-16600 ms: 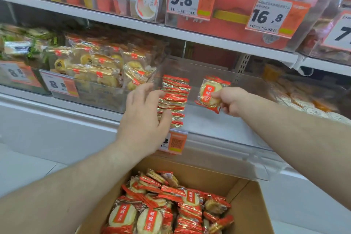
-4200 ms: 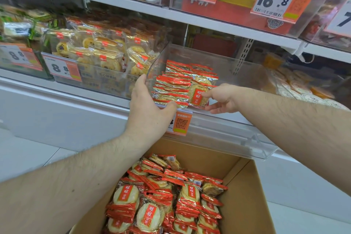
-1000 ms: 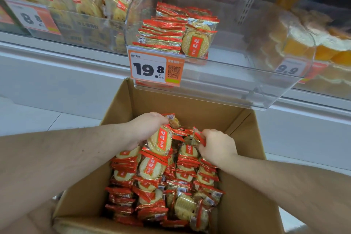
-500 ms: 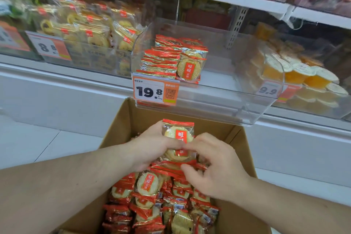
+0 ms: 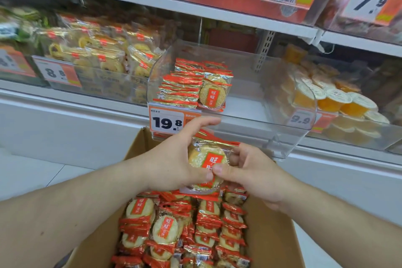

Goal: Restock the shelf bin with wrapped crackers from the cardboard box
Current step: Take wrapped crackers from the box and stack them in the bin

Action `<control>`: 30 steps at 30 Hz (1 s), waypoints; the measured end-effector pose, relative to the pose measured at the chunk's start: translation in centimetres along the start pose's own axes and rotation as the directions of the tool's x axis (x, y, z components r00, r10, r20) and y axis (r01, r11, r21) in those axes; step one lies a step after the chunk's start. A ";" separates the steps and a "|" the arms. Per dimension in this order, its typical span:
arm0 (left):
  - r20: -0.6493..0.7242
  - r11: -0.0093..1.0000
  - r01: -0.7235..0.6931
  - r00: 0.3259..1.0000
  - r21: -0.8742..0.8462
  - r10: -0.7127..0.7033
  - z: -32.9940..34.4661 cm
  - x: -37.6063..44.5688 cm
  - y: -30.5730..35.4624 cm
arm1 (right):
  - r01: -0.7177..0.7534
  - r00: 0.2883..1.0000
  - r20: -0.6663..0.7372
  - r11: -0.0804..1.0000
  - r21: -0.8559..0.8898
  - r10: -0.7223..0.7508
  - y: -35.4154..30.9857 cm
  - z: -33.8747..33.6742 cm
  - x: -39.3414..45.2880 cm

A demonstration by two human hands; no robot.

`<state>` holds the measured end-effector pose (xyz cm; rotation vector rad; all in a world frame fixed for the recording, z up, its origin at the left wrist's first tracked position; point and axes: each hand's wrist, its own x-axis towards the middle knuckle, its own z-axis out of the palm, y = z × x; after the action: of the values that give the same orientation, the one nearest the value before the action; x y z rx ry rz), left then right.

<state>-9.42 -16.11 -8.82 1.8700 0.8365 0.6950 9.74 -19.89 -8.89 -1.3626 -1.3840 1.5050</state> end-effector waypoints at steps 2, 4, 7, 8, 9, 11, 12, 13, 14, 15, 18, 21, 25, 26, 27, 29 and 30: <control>-0.032 0.995 -0.073 0.997 0.071 0.076 -0.1 0.1 0.1 | 0.009 1.000 -0.013 0.999 -0.032 -0.010 -0.7 -0.2 -0.2; -0.164 0.988 -0.125 0.977 0.091 0.139 -0.3 0.1 0.6 | 0.065 0.996 -0.055 0.998 -0.009 -0.065 -2.3 -0.8 -0.4; -0.477 0.960 -0.132 0.846 0.248 0.240 -1.4 0.3 0.5 | 0.166 0.947 -0.263 0.982 -0.092 -0.185 -5.5 -3.1 0.0; -0.561 0.935 -0.093 0.778 0.342 0.283 -1.8 0.5 0.1 | 0.180 0.918 -0.329 0.972 -0.150 -0.221 -6.5 -4.0 0.3; -0.622 0.910 -0.037 0.718 0.413 0.312 -2.3 0.7 -0.3 | 0.184 0.890 -0.378 0.960 -0.210 -0.254 -7.4 -4.8 0.9; -0.695 0.893 0.072 0.657 0.444 0.292 -2.9 1.2 -0.9 | 0.167 0.858 -0.421 0.935 -0.313 -0.294 -9.0 -5.7 2.6; -0.711 0.893 0.113 0.651 0.436 0.265 -3.1 1.4 -1.1 | 0.149 0.849 -0.431 0.921 -0.359 -0.306 -9.5 -6.0 3.7; -0.721 0.895 0.152 0.655 0.420 0.228 -3.1 1.6 -1.2 | 0.122 0.846 -0.438 0.911 -0.395 -0.303 -9.9 -6.3 5.0; -0.727 0.898 0.187 0.662 0.399 0.185 -3.0 1.8 -1.3 | 0.082 0.850 -0.444 0.903 -0.421 -0.284 -10.0 -6.7 6.4; -0.729 0.902 0.214 0.669 0.376 0.145 -2.9 2.1 -1.4 | 0.034 0.862 -0.442 0.897 -0.442 -0.250 -9.9 -6.9 7.9; -0.728 0.930 0.235 0.684 0.281 0.047 -2.7 2.6 -1.8 | -0.094 0.910 -0.397 0.872 -0.480 -0.120 -8.9 -6.9 11.8; -0.707 0.952 0.195 0.706 0.235 0.030 -2.6 2.8 -2.5 | -0.181 0.914 -0.405 0.869 -0.461 -0.025 -7.5 -6.8 14.8; -0.707 0.946 0.162 0.701 0.282 0.091 -2.4 2.8 -3.1 | -0.259 0.885 -0.465 0.790 -0.555 -0.036 -6.6 -6.1 16.9; -0.712 0.947 0.157 0.696 0.282 0.096 -2.4 2.9 -3.2 | -0.288 0.873 -0.486 0.762 -0.580 -0.040 -6.6 -5.8 17.1; -0.715 0.947 0.155 0.692 0.280 0.099 -2.4 3.0 -3.3 | -0.315 0.860 -0.509 0.745 -0.588 -0.038 -6.6 -5.5 17.2; -0.725 0.949 0.155 0.682 0.276 0.099 -2.4 3.0 -3.4 | -0.332 0.846 -0.533 0.757 -0.562 -0.025 -6.5 -5.3 17.8; -0.729 0.949 0.154 0.678 0.274 0.101 -2.3 3.0 -3.3 | -0.331 0.843 -0.538 0.769 -0.547 -0.020 -6.5 -5.2 18.1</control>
<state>-10.14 -11.45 -10.61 1.8297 1.5701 1.4234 9.54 -0.11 -6.57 -2.1574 -1.4733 0.6507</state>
